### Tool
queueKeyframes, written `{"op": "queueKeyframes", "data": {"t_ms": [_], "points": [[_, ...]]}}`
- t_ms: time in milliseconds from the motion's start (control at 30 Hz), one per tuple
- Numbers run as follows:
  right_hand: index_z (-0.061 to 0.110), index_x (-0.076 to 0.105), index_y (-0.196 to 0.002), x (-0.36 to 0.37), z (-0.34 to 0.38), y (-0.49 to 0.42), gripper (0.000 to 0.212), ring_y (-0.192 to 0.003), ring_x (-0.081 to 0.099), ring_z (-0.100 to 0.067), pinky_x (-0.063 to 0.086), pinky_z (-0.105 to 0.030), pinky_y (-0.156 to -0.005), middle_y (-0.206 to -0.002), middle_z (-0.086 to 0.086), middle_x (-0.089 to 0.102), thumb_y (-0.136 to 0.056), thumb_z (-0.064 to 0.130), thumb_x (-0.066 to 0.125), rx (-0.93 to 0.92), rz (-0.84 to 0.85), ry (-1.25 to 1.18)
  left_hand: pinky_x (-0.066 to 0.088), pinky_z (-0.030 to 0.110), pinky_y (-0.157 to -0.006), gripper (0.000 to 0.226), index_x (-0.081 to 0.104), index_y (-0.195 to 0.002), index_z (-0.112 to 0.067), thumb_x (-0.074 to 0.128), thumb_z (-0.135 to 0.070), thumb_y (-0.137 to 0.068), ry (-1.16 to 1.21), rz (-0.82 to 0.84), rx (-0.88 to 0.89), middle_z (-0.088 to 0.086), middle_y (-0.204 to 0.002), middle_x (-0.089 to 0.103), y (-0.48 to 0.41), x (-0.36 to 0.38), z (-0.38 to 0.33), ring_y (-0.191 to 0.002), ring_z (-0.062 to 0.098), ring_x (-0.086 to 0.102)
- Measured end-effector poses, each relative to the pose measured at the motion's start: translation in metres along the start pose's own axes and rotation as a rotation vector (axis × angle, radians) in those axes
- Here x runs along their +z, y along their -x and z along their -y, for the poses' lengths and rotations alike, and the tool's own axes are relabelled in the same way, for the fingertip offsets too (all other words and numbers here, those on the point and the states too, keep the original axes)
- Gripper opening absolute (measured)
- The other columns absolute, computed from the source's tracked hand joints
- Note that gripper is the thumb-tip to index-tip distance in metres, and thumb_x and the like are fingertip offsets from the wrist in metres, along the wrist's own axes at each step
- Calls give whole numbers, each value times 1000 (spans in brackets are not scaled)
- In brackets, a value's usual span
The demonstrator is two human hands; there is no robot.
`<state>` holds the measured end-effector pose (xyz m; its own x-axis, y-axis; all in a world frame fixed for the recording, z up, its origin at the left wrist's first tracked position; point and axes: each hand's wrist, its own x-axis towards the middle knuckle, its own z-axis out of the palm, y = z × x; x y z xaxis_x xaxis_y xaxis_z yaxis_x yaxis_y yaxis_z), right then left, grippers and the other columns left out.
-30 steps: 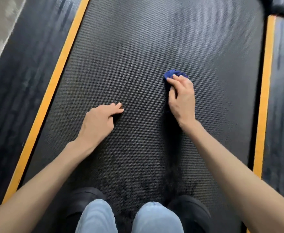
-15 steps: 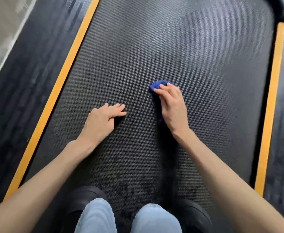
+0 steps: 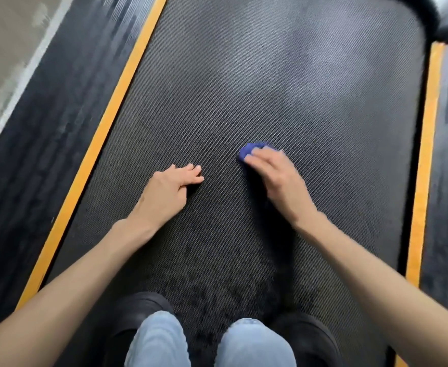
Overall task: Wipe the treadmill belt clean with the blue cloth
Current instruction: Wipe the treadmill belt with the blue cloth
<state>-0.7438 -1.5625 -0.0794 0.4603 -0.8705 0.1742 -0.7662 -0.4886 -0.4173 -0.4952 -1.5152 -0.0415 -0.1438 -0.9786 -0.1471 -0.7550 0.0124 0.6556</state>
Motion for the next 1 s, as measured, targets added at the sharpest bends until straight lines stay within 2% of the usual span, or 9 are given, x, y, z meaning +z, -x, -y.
{"op": "queueKeyframes", "data": {"t_ms": [133, 200, 333, 467, 600, 700, 800, 867, 1000], "points": [[9, 59, -123, -6, -18, -43, 33, -123, 47, -32, 23, -43, -112, -128, -13, 55, -93, 12, 46, 349, -144, 28, 25, 38, -114, 42, 65, -113, -7, 45, 13, -82, -4, -15, 12, 2, -127, 58, 1, 3, 1, -127, 15, 46], [4, 59, -121, 0, 12, -35, 36, -121, 47, -33, 24, -43, -111, -127, -17, 55, -88, 9, 45, 360, -211, 30, 25, 36, -114, 42, 65, -113, -6, 45, 14, -81, -9, -15, 5, 2, -126, 58, 1, 4, 1, -126, 15, 46], [12, 55, -129, 30, 95, 49, 44, -129, 40, -24, 25, -44, -112, -136, -8, 51, -86, 18, 45, -86, 87, -10, 29, 32, -111, 43, 70, -105, -6, 45, 14, -77, -26, -45, -3, 4, -118, 64, -3, 4, 2, -121, 17, 53], [22, 50, -133, 24, 73, 81, 41, -132, 40, -16, 26, -36, -112, -139, 0, 49, -92, 20, 45, -407, 272, 40, 41, 31, -103, 38, 72, -101, -17, 47, 4, -83, -32, -118, -99, 2, -117, 66, -5, 3, -4, -118, 13, 56], [15, 55, -128, -13, -14, 47, 36, -127, 44, -23, 27, -46, -111, -133, -7, 53, -96, 17, 40, 85, -27, 45, 36, 36, -108, 40, 71, -104, -15, 46, 7, -83, 8, -107, -86, 0, -116, 66, 0, 4, -6, -121, 12, 53], [8, 53, -130, -41, -71, 28, 41, -126, 43, -31, 24, -40, -113, -133, -14, 51, -94, 17, 36, 406, -137, 79, 31, 37, -112, 41, 70, -105, -11, 46, 11, -81, 27, -79, -50, -1, -117, 65, 1, 3, -4, -121, 13, 52], [2, 53, -128, -40, -65, 11, 42, -126, 42, -34, 24, -38, -113, -133, -19, 50, -93, 16, 36, 629, -248, 56, 35, 36, -109, 39, 71, -104, -15, 47, 7, -83, -1, -100, -88, 0, -119, 64, 1, 0, -11, -122, 12, 52], [-1, 56, -126, -22, -28, 9, 41, -126, 40, -32, 24, -40, -112, -132, -20, 51, -93, 17, 38, 643, -302, 79, 37, 32, -105, 36, 72, -103, -14, 48, 5, -83, -55, -109, -107, 3, -119, 64, 1, -2, -20, -120, 14, 53], [7, 57, -126, 19, 57, 27, 40, -127, 41, -25, 24, -41, -113, -133, -12, 52, -88, 17, 44, 249, -120, -17, 42, 34, -97, 32, 73, -97, -10, 44, -4, -84, -199, -70, -45, 6, -114, 67, -5, 0, -28, -111, 24, 58]]}}
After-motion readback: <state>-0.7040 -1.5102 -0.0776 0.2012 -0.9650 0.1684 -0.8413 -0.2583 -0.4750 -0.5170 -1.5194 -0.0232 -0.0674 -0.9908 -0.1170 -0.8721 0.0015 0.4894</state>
